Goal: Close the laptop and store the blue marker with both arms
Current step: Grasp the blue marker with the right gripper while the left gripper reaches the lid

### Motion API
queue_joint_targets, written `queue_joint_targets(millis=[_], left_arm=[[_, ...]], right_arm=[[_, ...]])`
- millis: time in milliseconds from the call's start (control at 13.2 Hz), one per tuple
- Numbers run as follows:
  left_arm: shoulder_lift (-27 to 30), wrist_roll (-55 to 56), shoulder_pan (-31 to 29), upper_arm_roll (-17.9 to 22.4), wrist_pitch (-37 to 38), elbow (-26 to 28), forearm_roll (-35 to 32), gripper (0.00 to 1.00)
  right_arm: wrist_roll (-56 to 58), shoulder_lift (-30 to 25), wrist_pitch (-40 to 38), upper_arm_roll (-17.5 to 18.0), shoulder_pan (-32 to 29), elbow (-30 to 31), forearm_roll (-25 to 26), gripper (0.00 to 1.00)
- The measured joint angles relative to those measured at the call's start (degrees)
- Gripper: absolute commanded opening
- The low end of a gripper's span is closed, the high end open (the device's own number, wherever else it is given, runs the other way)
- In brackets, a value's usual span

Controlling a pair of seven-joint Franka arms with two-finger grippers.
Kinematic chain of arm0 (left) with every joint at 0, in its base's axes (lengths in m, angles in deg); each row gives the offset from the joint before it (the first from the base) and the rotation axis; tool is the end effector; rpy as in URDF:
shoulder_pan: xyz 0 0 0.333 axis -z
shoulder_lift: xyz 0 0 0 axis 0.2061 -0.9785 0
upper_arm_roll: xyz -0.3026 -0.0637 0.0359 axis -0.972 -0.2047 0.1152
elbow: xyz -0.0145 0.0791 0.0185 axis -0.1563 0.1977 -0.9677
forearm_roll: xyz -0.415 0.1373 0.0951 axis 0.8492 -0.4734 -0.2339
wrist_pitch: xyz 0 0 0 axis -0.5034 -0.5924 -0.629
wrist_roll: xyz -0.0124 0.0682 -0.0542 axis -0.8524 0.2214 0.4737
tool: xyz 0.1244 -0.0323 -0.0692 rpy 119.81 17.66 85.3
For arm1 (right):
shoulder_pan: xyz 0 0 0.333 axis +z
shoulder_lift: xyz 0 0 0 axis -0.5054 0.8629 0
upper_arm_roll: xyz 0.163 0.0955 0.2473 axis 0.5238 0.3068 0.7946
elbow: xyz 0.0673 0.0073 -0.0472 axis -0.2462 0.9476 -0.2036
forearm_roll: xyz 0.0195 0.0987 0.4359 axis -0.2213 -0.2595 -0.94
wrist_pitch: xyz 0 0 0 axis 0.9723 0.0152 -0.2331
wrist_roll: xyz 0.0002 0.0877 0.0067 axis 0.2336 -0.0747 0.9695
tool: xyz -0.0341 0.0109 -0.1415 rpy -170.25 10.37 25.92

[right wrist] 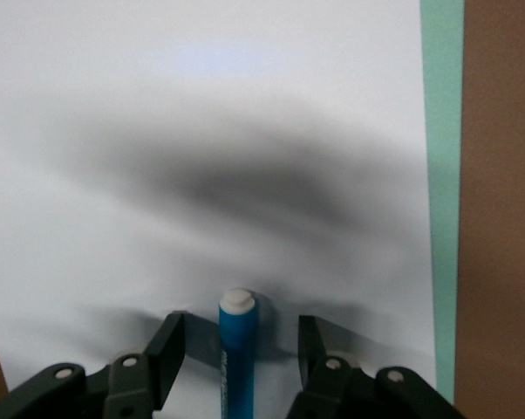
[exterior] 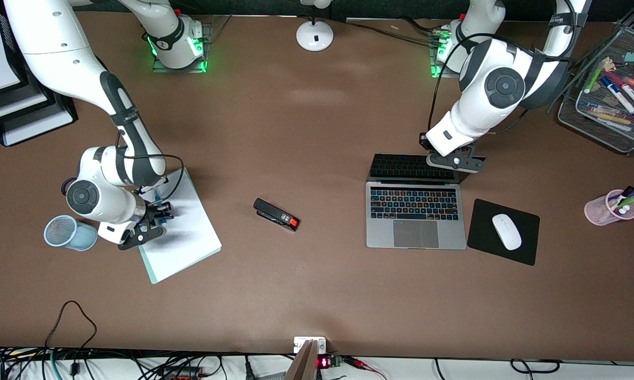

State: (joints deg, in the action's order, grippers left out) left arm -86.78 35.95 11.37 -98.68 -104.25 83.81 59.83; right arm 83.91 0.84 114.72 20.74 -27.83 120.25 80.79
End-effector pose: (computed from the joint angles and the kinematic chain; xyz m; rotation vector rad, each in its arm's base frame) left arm 0.5347 -0.2143 0.2835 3.0681 -0.1826 -0.1315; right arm 0.6821 0.0430 0.0961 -3.0657 -0.6175 0.1324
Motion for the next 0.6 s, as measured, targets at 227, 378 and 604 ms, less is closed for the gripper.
queue_joint_targets(millis=[227, 378, 604], left_arm=[[-0.6, 0.0, 0.0, 0.0, -4.28, 0.17, 0.0, 0.0], [-1.98, 0.0, 0.0, 0.04, -7.38, 0.21, 0.0, 0.0], [-4.81, -0.05, -0.04, 0.17, -11.19, -0.28, -1.08, 0.0]], right_arm=[[0.05, -0.03, 0.04, -0.05, 0.0, 0.0, 0.04, 0.39], [0.06, -0.17, 0.11, -0.22, -0.02, -0.01, 0.17, 0.33], [0.06, -0.22, 0.11, -0.22, -0.03, 0.0, 0.17, 0.29]])
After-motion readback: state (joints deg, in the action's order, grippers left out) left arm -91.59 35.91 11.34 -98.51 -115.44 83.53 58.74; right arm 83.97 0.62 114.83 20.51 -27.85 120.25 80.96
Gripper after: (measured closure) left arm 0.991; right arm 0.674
